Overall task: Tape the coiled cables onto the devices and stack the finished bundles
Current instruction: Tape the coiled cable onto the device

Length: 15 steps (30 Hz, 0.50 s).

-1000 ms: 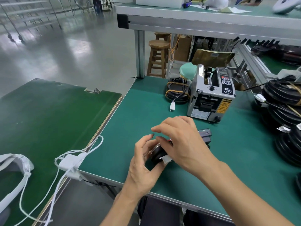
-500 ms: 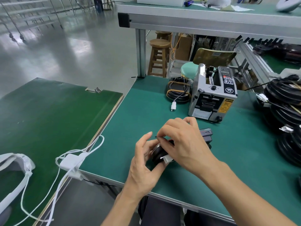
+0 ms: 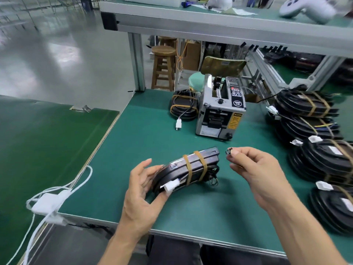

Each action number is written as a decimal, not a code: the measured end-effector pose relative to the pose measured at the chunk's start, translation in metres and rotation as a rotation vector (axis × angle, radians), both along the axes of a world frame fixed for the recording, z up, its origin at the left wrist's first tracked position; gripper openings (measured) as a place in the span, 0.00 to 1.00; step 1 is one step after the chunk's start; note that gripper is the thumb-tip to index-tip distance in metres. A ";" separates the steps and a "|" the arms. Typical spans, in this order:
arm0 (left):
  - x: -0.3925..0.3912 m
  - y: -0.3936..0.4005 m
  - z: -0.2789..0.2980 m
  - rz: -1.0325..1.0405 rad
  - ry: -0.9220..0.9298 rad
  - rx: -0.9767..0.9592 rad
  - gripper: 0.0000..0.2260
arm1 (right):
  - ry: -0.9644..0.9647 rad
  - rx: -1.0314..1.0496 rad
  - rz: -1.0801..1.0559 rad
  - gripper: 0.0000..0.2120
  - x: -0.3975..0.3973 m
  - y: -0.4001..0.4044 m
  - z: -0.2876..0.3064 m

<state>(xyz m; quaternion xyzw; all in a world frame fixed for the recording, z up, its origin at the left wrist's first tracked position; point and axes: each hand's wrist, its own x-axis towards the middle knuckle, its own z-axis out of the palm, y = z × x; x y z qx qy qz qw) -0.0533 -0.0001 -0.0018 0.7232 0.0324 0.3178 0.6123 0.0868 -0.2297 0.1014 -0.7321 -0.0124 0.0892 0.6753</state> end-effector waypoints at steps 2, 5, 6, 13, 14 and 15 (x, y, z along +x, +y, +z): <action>0.000 0.000 -0.001 -0.003 -0.005 -0.001 0.34 | 0.006 -0.010 0.025 0.07 -0.001 0.008 -0.001; 0.000 0.001 -0.003 -0.008 -0.001 -0.008 0.34 | -0.009 -0.034 0.036 0.05 -0.001 0.020 -0.001; 0.000 0.001 -0.004 -0.006 0.000 -0.010 0.34 | -0.019 -0.043 0.031 0.05 -0.001 0.022 -0.001; 0.000 0.001 -0.005 0.001 -0.003 0.013 0.34 | -0.061 -0.063 -0.014 0.07 -0.005 0.030 -0.003; 0.000 0.001 -0.005 0.001 -0.005 0.017 0.34 | -0.067 -0.066 -0.021 0.07 -0.005 0.031 -0.004; 0.000 0.001 -0.005 0.002 -0.007 0.019 0.34 | -0.073 -0.067 -0.028 0.07 -0.005 0.031 -0.005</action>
